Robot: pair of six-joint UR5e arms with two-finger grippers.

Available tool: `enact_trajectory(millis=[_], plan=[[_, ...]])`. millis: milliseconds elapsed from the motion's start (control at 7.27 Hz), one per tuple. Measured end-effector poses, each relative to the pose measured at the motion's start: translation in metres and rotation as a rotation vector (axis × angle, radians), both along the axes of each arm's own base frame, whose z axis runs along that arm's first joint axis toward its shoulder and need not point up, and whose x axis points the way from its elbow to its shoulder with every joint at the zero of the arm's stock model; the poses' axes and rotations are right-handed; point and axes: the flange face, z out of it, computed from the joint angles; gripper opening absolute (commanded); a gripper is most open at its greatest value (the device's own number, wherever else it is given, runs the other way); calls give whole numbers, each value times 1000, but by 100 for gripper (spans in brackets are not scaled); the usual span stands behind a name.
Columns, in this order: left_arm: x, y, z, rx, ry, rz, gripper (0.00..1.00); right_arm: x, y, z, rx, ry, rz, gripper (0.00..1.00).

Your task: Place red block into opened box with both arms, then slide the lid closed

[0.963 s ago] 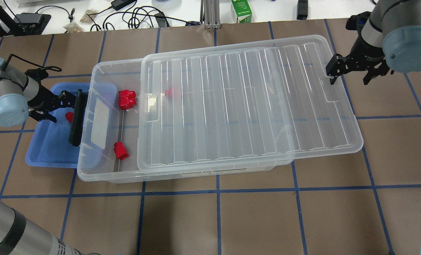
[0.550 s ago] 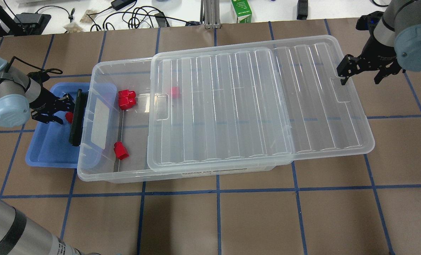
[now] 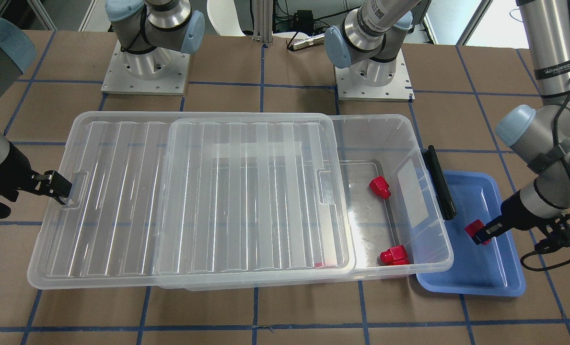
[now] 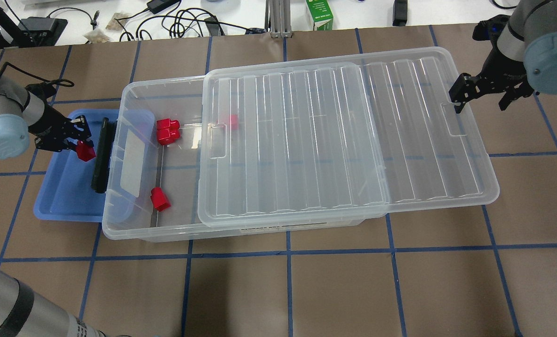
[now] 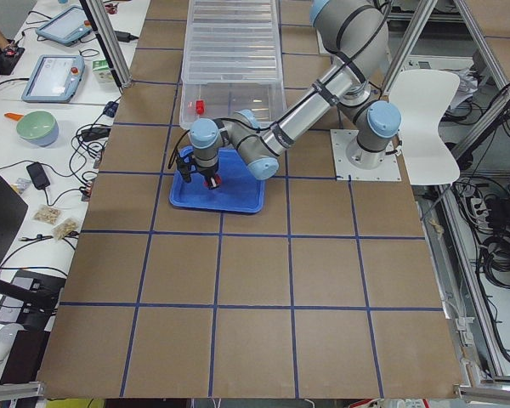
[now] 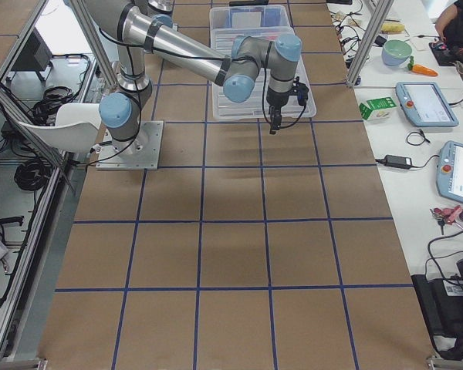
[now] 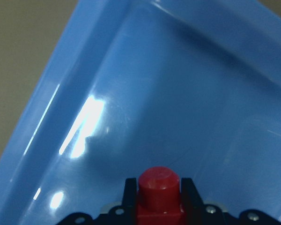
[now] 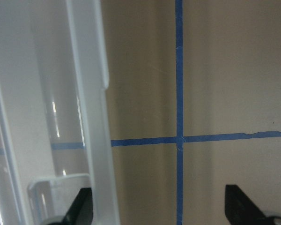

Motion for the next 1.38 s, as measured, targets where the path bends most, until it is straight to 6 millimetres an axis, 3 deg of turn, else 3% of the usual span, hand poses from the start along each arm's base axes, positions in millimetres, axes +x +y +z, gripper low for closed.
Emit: enact_trajectory(millis=[138, 275, 413, 550, 688, 826, 963, 1239, 1376], plan=[[-1, -5, 50, 10, 6, -9, 6, 2, 2, 6, -8, -1, 1, 100], [-13, -5, 115, 14, 12, -26, 6, 6, 7, 17, -19, -5, 3, 100], [-45, 0, 171, 2, 6, -59, 7, 12, 17, 32, -21, -16, 5, 100], [-100, 7, 209, -12, -25, -121, 12, 18, 30, 51, -17, -29, 6, 100], [-170, 17, 226, -12, -70, -206, 11, 24, 48, 74, -14, -34, 3, 100], [-223, 31, 222, 1, -98, -270, 11, 29, 66, 95, -12, -34, 0, 100], [-255, 41, 199, 7, -108, -303, 9, 33, 82, 115, -15, -33, -2, 100], [-275, 56, 125, -32, -119, -327, 9, 40, 102, 136, -12, -36, -3, 100], [-276, 64, 101, -54, -123, -329, 9, 40, 106, 136, -2, -35, -4, 100]])
